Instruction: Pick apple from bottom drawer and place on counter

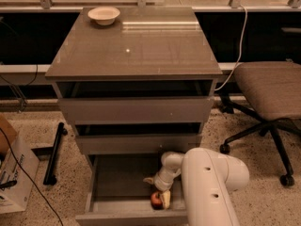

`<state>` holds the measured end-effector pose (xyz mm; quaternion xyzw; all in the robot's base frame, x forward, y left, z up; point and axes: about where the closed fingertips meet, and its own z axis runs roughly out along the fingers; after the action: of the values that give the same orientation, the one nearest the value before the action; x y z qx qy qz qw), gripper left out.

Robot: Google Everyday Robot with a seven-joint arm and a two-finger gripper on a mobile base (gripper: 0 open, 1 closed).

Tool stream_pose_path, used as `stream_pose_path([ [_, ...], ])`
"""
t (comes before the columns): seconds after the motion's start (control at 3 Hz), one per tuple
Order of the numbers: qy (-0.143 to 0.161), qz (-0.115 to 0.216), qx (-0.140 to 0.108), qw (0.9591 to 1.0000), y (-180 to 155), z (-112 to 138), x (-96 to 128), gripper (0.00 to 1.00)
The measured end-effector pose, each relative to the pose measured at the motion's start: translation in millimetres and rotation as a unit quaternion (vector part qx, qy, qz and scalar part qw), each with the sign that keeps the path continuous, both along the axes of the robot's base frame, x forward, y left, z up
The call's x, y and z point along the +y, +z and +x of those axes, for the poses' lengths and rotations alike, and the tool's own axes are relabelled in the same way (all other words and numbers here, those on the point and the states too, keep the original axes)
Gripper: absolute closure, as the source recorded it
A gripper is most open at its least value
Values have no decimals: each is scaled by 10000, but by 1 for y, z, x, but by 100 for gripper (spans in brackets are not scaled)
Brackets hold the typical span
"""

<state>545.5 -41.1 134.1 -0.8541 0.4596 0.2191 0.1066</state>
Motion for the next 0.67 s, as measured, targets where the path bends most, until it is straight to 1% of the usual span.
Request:
stream_pose_path([
  [0.33,21,27,109,9999,-4,-8,2,0],
  [0.67,79,65,238,9997,-10,-12,5,19],
])
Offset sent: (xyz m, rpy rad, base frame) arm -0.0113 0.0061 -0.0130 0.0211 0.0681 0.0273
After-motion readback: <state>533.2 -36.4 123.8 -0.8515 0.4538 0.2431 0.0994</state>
